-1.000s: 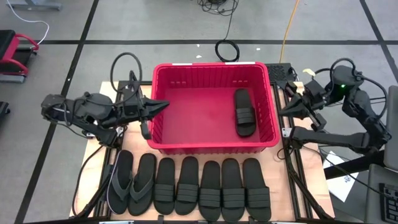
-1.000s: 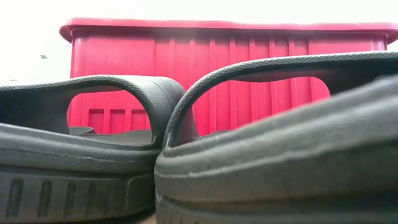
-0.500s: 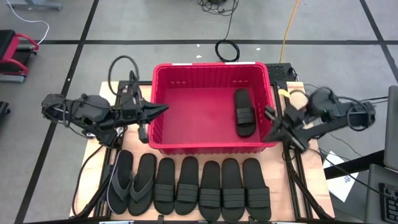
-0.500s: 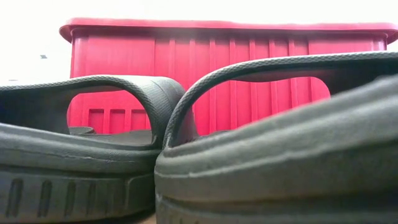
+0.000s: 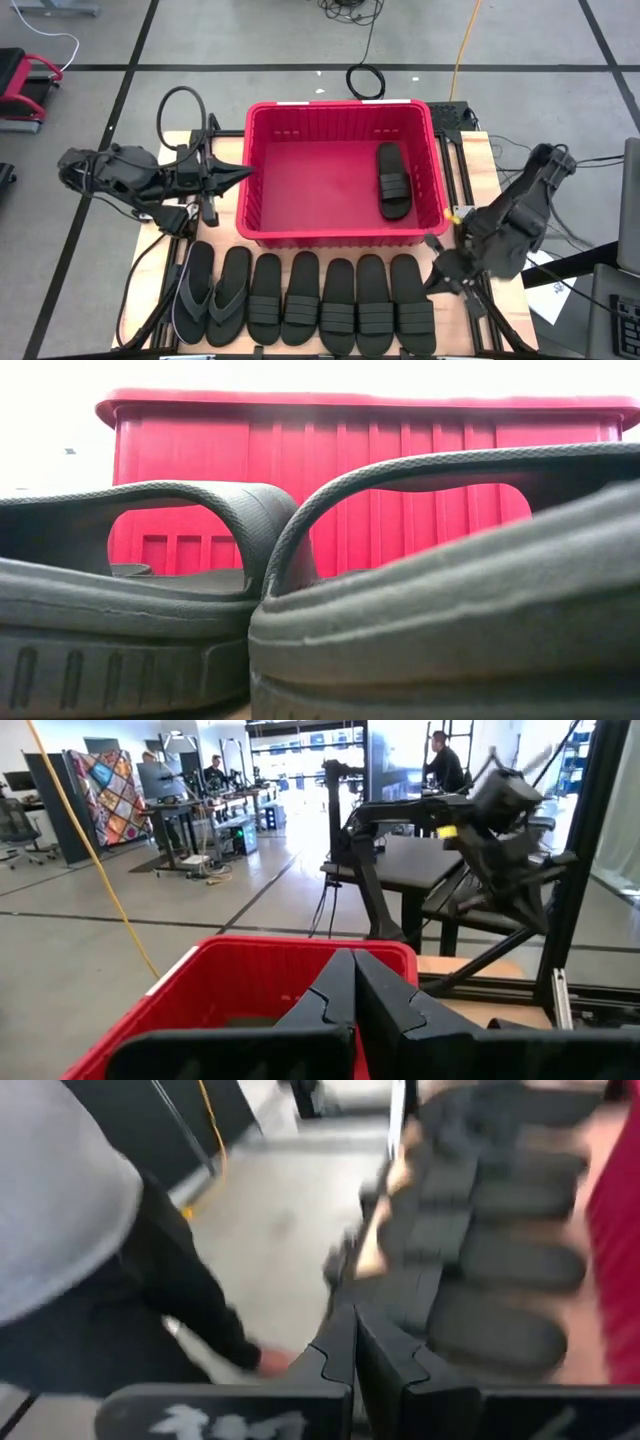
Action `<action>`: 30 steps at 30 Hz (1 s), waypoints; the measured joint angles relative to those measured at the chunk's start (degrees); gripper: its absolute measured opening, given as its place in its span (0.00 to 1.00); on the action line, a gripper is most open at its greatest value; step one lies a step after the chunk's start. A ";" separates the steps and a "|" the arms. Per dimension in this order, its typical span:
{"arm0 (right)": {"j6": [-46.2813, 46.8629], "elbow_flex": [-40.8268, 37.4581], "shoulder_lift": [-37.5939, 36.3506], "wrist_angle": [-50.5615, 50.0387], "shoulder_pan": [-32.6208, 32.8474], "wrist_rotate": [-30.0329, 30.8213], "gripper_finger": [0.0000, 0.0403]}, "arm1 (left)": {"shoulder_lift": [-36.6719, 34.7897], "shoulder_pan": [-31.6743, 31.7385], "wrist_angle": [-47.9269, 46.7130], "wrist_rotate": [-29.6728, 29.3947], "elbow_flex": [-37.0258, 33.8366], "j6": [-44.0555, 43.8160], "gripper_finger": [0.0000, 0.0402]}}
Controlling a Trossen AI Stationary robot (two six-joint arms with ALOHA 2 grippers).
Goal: Pick and place slides into bin
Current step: Put the black slide into the red bin
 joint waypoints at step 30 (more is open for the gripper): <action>18.04 -26.94 4.82 7.31 4.23 -16.41 0.58 | 0.39 0.00 0.10 0.05 0.00 -10.04 0.00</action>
